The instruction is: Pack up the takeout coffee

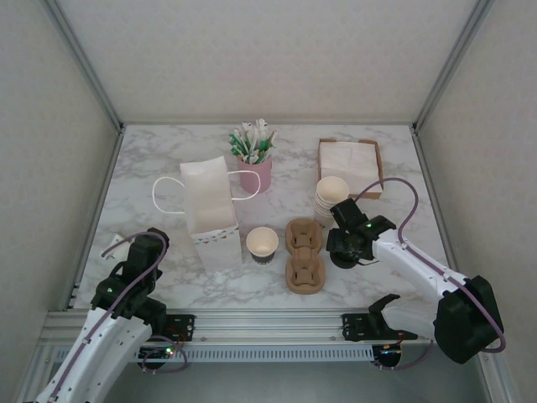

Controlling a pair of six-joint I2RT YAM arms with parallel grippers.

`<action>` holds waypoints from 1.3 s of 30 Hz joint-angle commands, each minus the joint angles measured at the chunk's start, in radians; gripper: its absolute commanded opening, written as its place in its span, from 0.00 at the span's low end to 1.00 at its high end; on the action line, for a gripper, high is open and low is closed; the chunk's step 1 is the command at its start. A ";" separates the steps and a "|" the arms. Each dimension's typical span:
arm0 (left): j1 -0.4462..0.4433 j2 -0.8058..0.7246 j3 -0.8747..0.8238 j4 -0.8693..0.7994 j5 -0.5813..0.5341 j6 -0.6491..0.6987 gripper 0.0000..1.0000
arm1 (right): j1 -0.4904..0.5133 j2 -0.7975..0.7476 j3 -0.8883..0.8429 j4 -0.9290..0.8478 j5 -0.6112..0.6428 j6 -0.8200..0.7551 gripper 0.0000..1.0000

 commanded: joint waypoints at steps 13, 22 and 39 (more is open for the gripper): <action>-0.005 -0.010 -0.006 0.000 -0.005 -0.131 0.81 | -0.008 0.019 -0.015 0.005 0.017 0.008 0.73; -0.005 -0.010 -0.007 0.005 0.000 -0.135 0.81 | -0.008 -0.048 0.030 -0.062 0.025 0.008 0.70; -0.005 -0.007 -0.014 0.019 0.009 -0.138 0.81 | -0.008 -0.033 0.028 -0.070 0.007 0.045 0.72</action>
